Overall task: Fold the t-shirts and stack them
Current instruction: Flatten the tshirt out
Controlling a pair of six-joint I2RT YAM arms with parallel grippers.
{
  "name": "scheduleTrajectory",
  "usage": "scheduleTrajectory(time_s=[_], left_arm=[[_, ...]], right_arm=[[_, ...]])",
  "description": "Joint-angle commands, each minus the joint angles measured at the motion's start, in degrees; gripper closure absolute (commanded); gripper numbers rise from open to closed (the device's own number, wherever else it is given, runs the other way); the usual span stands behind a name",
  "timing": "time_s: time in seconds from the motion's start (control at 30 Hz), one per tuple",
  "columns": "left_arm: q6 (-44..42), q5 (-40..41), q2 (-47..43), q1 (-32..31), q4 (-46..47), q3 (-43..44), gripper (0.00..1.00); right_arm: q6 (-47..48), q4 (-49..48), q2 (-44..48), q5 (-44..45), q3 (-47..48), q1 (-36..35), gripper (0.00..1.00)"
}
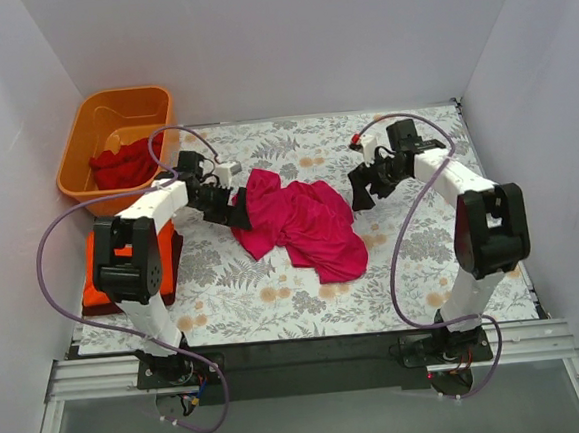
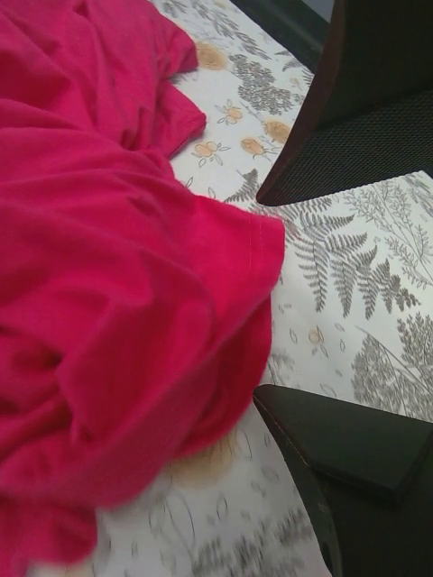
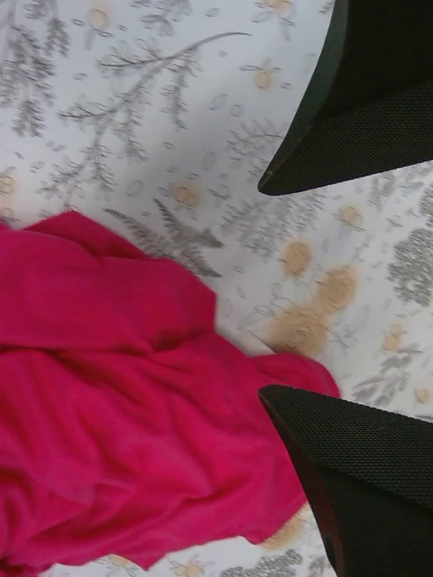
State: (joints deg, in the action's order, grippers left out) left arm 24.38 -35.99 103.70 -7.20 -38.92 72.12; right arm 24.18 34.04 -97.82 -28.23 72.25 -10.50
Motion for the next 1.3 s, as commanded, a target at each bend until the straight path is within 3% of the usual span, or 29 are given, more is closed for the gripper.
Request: scheduleTrajectory(time_s=[0.0, 0.23, 0.5, 0.6, 0.63, 0.67, 0.73, 0.77, 0.87, 1.03, 1.27], left_arm=[[-1.4, 4.9, -1.0, -3.3, -2.2, 1.5, 0.2], [0.1, 12.2, 0.6, -7.3, -0.2, -2.3, 0.19], [3.0, 15.9, 4.5, -8.7, 0.7, -2.9, 0.22], [4.9, 14.5, 5.5, -8.7, -0.1, -2.9, 0.4], [5.3, 14.7, 5.5, -8.6, -0.3, -2.9, 0.48], [5.4, 14.9, 5.6, -8.6, -0.6, -2.7, 0.65], [5.4, 15.2, 4.8, -7.5, -1.4, -1.2, 0.8], [5.5, 15.2, 4.4, -6.8, -1.8, -0.5, 0.9], [5.5, 14.7, 3.3, -3.4, -4.5, 4.2, 1.0], [3.5, 15.8, 2.6, 1.4, -9.3, 9.0, 1.0], [4.9, 15.8, 8.2, 1.8, -9.2, 15.1, 1.0]], right_arm=[[-1.8, -2.5, -6.0, -1.0, 7.1, -0.6, 0.09], [-2.4, -2.9, -15.0, -1.9, 13.6, -3.1, 0.15], [-2.7, -3.5, -18.5, -2.4, 11.7, -5.8, 0.17], [-2.2, -3.6, -19.0, -2.4, 11.0, -5.8, 0.33], [-1.7, -3.5, -19.0, -1.8, 11.1, -5.8, 0.51], [-1.5, -3.5, -18.6, -1.3, 11.2, -5.7, 0.61], [-0.6, -2.7, -17.8, -0.2, 11.6, -4.5, 0.92], [-0.2, -2.2, -16.8, 0.3, 12.2, -3.8, 0.99], [2.0, 1.1, -13.9, 1.3, 13.8, 0.1, 0.99], [8.1, 4.1, -7.5, 5.0, 14.4, 7.0, 0.99], [18.4, 5.8, -4.5, 9.9, 14.1, 7.9, 0.99]])
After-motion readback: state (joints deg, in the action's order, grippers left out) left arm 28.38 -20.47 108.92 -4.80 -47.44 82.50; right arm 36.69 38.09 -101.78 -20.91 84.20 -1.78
